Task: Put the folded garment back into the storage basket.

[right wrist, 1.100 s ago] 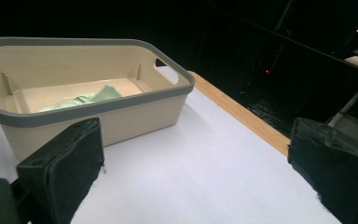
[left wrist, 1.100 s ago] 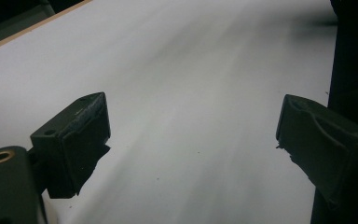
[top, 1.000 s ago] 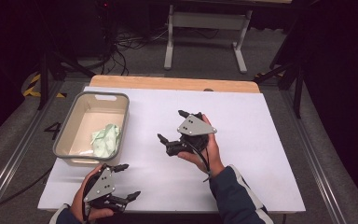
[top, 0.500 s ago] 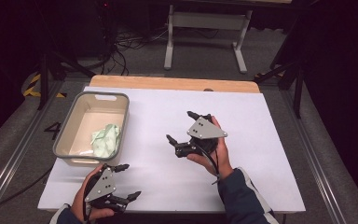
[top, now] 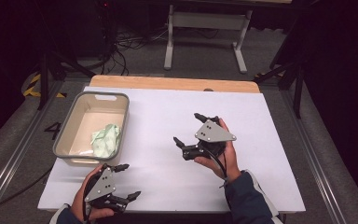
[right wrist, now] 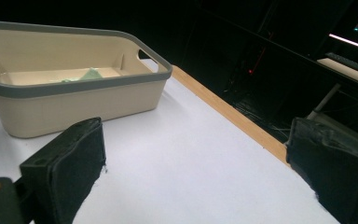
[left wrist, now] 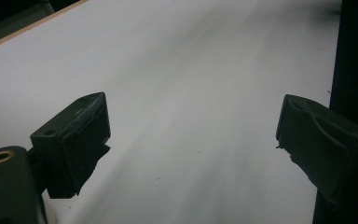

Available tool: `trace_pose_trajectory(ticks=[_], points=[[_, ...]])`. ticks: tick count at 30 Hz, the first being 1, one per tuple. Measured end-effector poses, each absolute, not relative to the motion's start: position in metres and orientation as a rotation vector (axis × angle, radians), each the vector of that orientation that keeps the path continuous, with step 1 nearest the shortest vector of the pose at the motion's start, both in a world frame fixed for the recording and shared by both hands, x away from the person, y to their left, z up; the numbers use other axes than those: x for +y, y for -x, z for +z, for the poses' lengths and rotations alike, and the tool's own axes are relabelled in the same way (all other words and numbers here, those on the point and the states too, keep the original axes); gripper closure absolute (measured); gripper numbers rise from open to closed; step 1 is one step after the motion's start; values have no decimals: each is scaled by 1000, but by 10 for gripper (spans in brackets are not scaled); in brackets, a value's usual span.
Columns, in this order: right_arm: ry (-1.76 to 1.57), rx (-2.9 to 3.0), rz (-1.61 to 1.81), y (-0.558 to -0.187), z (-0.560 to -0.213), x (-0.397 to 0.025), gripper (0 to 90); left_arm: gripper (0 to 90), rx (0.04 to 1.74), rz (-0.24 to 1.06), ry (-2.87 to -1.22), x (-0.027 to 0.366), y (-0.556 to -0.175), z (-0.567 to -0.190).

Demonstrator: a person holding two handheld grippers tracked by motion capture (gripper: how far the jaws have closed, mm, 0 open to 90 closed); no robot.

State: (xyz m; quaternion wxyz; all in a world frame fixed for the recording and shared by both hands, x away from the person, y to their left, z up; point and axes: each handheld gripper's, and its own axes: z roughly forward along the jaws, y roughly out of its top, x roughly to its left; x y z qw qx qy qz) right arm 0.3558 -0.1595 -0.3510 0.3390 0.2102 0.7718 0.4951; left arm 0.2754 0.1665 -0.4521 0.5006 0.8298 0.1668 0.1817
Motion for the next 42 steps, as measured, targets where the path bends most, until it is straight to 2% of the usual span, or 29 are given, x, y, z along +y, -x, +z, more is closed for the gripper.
trace_pose_trajectory(ticks=[42], points=[[-526,1989,1179,-330,-353,-191,60,103,399,453,-2011,167,-275,-451]])
